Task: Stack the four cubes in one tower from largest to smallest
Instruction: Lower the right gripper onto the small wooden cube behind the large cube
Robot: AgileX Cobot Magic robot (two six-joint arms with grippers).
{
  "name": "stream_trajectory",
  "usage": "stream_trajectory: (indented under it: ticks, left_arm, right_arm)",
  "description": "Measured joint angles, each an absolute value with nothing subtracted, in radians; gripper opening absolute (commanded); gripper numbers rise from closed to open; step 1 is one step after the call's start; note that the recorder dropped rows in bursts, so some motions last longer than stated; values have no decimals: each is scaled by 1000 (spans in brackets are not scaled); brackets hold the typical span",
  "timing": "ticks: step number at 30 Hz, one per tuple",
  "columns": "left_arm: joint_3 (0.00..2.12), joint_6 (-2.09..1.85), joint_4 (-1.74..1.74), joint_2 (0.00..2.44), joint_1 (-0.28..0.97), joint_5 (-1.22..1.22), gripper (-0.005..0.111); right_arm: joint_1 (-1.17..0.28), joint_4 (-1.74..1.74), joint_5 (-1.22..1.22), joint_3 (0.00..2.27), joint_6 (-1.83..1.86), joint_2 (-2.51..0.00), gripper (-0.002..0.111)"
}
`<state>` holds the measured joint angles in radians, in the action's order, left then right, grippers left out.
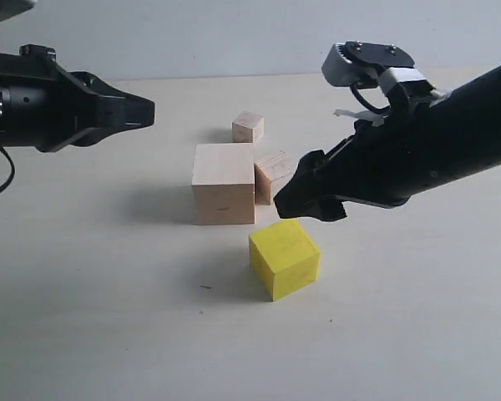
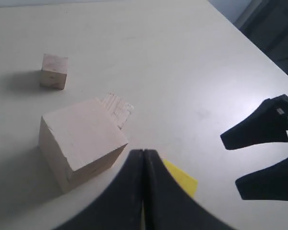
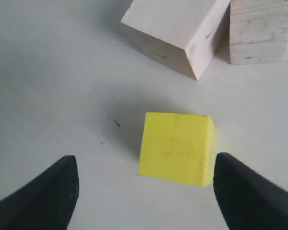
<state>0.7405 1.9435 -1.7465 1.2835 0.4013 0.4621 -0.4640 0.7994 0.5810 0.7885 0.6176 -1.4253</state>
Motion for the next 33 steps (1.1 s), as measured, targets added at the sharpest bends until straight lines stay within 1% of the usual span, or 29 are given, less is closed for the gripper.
stream_trajectory:
  ticks: [2, 4, 8, 14, 23, 33]
  left_arm:
    - [740, 1944, -1746, 1267, 401, 464, 0]
    - [740, 1948, -1747, 1262, 401, 475, 0]
    - [740, 1963, -1749, 1261, 401, 534, 0]
    - [740, 1969, -1749, 1261, 401, 607, 0]
    - [735, 1989, -1749, 1259, 401, 631, 0]
    - [735, 1989, -1749, 1259, 401, 603, 0]
  right_arm:
    - [-464, 795, 547, 791, 620, -1447, 72]
    - [-464, 773, 459, 812, 624, -1470, 71]
    - [-464, 728, 397, 930, 624, -1570, 71]
    - [-464, 658, 373, 1034, 591, -1705, 68]
    - [-464, 247, 370, 1145, 236, -1835, 68]
    - [-464, 195, 429, 1235, 180, -1940, 68]
